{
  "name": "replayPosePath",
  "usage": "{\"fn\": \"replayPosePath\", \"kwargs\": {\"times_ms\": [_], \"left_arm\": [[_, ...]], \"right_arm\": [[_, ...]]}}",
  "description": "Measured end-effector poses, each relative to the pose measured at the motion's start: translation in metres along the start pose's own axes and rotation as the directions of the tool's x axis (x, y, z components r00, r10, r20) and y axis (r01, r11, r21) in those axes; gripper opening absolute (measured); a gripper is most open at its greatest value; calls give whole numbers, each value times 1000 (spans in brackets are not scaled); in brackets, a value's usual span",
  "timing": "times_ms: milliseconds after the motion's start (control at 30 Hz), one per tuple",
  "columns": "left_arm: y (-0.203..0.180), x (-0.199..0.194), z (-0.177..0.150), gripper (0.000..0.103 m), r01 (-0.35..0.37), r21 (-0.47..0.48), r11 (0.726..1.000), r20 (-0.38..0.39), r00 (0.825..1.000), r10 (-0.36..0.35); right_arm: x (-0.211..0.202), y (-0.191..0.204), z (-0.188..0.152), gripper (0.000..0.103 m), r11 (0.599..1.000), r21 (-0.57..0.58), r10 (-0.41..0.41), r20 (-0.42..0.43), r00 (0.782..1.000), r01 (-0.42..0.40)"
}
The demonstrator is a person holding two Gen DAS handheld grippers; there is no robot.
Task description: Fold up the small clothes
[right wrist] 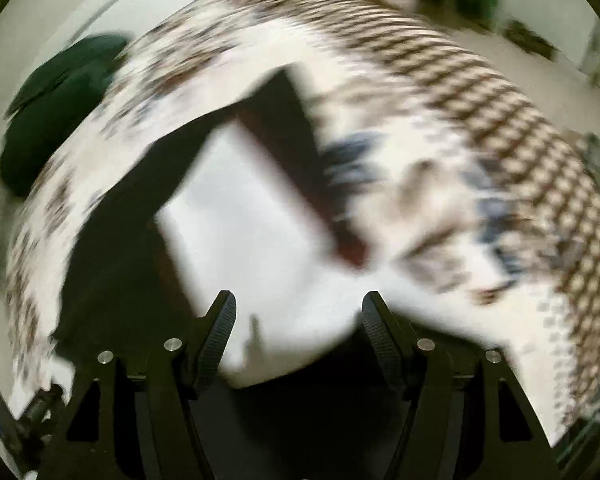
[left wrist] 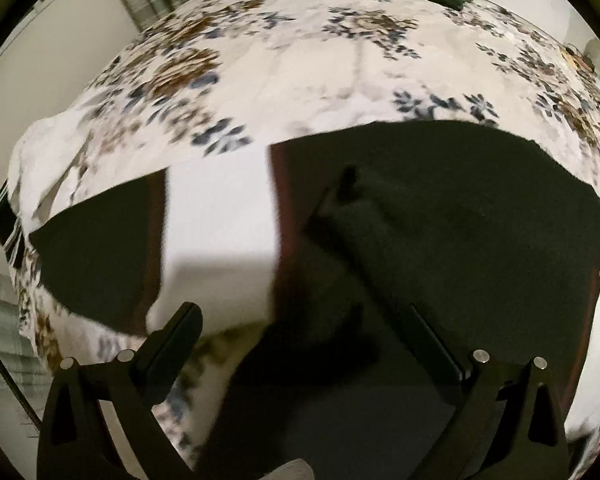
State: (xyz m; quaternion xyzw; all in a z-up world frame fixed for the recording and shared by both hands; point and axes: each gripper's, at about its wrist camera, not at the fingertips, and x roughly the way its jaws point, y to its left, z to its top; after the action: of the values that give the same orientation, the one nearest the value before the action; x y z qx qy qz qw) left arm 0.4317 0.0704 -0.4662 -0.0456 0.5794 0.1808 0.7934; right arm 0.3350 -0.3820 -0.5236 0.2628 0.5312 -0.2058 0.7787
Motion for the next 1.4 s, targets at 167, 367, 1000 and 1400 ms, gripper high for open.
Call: {"fn": "replayPosePath", "kwargs": {"times_ms": [167,367,1000,1400], "left_arm": [[-24,42,13,103,-18,8,1000,-87,996,18],[-9,62,17,93,82,-116,990,-101,990,-94],[36,47,9,11,271,-286,919,60,962,-265],[63,21,-18,92,321,-252,913,62,947,-316]], "right_arm": [[19,-12,-6,68,989,-109,-104,-55,993,98],[38,-9,-20,68,986,-138,-110,-87,990,98],[55,-9,-5,68,983,-136,-137,-61,989,128],[40,7,-22,68,970,-199,-151,-53,987,138]]}}
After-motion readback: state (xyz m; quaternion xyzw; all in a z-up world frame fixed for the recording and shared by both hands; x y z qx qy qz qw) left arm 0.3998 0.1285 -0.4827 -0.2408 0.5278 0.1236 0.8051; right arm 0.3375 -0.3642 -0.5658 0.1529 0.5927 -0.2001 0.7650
